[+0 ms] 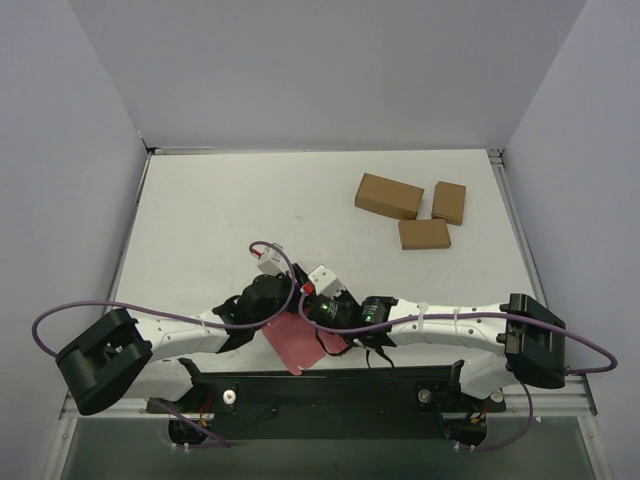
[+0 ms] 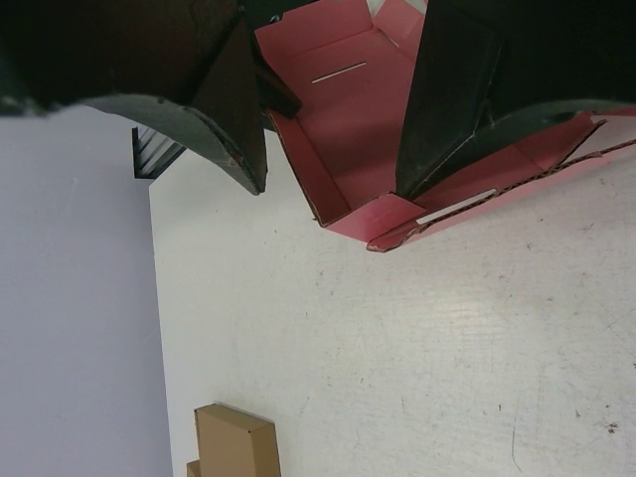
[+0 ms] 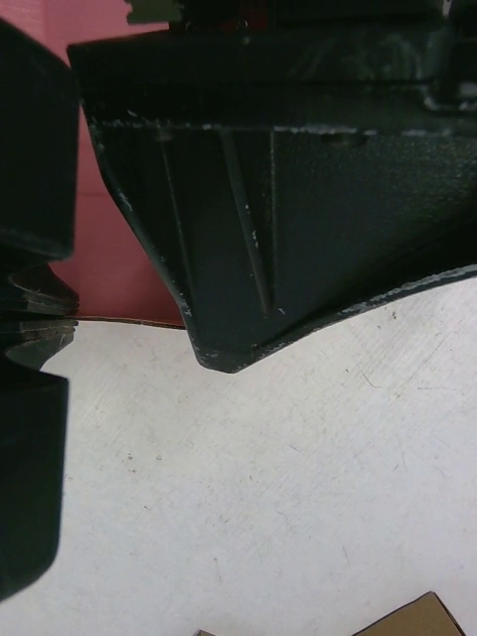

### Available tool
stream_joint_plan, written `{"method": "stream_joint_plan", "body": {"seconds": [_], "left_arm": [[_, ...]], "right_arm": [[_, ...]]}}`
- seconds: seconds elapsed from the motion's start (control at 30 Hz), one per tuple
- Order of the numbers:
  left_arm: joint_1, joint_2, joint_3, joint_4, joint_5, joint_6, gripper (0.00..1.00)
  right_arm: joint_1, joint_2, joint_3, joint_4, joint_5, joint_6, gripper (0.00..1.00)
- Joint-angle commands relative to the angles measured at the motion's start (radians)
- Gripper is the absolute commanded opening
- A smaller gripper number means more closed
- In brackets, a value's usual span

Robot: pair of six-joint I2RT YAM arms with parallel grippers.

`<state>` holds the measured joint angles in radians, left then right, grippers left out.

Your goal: Fold the paper box

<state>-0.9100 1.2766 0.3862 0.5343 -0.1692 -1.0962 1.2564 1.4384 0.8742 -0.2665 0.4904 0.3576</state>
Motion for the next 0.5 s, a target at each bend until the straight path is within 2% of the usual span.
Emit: {"method": "stream_joint_plan", "body": {"seconds": [0.0, 0.2, 0.37, 0.47], "left_arm": [[-0.004, 0.015, 0.029, 0.02, -0.01, 0.001, 0.64], [-0.004, 0.089, 0.045, 0.064, 0.02, -0.004, 0.59], [-0.007, 0.096, 0.033, 0.084, 0.013, -0.011, 0.5], [-0.007, 0.095, 0.026, 0.087, 0.013, -0.017, 0.49]], "right_arm": [[0.017, 0.01, 0.028, -0.028, 0.06, -0.012, 0.0], [0.043, 0.028, 0.048, -0.046, 0.086, -0.029, 0.0], [0.06, 0.042, 0.052, -0.056, 0.112, -0.037, 0.0], [0.072, 0.057, 0.062, -0.071, 0.145, -0.046, 0.0]]}}
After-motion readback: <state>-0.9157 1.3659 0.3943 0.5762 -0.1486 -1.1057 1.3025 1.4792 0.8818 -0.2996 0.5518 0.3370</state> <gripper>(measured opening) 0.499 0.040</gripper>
